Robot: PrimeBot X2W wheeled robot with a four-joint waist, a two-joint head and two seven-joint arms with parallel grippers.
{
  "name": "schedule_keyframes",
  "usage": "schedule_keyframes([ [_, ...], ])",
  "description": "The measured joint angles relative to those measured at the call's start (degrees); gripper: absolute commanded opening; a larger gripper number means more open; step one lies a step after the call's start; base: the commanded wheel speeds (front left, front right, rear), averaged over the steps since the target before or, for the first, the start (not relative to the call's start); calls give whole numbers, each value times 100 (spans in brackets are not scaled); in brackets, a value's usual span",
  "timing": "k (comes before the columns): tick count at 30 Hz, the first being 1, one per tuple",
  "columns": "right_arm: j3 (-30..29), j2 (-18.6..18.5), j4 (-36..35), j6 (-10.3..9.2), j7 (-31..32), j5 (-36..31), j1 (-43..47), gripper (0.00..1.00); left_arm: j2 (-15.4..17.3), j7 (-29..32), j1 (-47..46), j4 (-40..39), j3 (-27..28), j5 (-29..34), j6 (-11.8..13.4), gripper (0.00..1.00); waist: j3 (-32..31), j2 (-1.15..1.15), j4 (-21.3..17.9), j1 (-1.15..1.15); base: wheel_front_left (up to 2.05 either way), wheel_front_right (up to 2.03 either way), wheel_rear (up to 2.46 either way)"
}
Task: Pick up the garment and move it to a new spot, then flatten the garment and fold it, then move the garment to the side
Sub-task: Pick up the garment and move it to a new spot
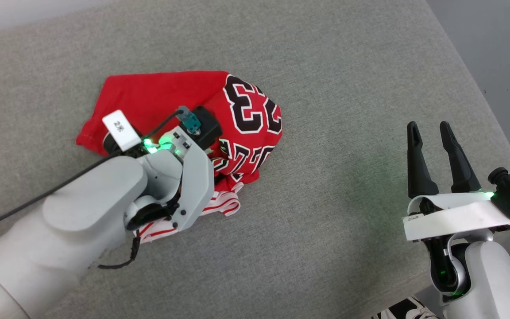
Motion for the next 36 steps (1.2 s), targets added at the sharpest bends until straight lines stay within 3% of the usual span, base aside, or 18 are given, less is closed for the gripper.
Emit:
schedule_keyframes([
  [3, 13, 2, 2, 0, 0, -1, -8, 100, -54, -2, -8, 36, 10, 97, -1, 27, 17, 0, 24, 0, 0, 0, 0],
  [4, 10, 2, 5, 0, 0, -24, -14, 100, -75, -62, -8, 67, 2, 98, -16, 27, 13, 0, 45, 0, 0, 0, 0],
  [5, 11, 2, 8, 0, -1, -56, -18, 100, -99, -104, -12, 87, -4, 116, -16, 43, 4, 0, 71, 0, 0, 0, 0],
  [7, -2, 4, 15, 0, 0, -146, -16, 100, -157, -270, -21, 134, -42, 182, -16, 90, -27, 0, 143, 0, 0, 0, 0],
  [8, -13, 4, 19, 0, 0, -188, -15, 100, -198, -367, -25, 158, -58, 186, -16, 100, -48, 0, 190, 0, 0, 0, 0],
  [15, -64, -113, 42, 0, 0, -424, 118, 100, -389, -1236, -125, 269, -163, 133, 10, 100, -273, 0, 677, 0, 0, 0, 0],
  [25, -27, -465, 131, 0, 0, -573, 256, 100, -404, -2662, 123, -45, 30, -743, 11, 100, -666, 0, 1579, 0, 0, 0, 0],
  [30, -33, -630, 219, 0, -1, -613, 395, 100, -315, -3233, 634, 325, 32, -886, 11, 100, -870, 0, 1990, 0, 0, 0, 0],
  [36, -111, -858, 294, 0, 0, -653, 658, 100, -526, -3988, 1372, 955, 253, -1209, 11, 100, -1104, 0, 2438, 0, 0, 0, 0],
])
